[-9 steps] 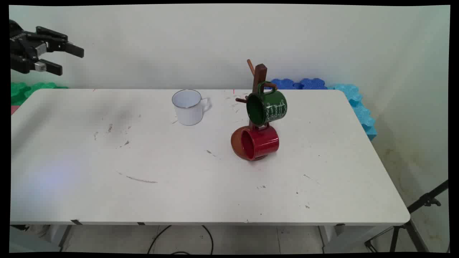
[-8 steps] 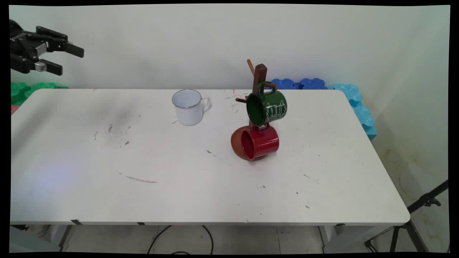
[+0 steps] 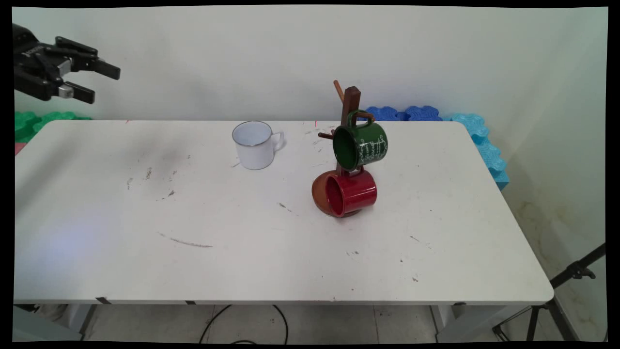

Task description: Pick up the green mug from the rack

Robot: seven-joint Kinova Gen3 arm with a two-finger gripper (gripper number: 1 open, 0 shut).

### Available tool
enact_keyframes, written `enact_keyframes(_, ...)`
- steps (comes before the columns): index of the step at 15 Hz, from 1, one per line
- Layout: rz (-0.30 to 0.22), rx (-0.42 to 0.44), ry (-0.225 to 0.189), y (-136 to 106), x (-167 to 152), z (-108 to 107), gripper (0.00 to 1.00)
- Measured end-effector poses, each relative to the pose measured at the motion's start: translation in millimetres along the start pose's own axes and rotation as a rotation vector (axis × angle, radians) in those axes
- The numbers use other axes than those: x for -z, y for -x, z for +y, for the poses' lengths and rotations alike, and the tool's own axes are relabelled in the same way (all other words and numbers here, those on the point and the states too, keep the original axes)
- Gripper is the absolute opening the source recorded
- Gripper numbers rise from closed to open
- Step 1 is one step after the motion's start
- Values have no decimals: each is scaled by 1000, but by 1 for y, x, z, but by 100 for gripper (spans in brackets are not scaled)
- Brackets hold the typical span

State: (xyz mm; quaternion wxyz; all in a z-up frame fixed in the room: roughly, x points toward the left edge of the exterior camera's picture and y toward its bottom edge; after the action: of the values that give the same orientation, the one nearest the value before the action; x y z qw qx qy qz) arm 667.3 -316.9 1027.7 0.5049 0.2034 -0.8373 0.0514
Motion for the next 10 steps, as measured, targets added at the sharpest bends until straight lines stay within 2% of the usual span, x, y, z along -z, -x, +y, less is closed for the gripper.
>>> enact_keyframes(10, -23, 16, -26, -6, -17, 5, 100)
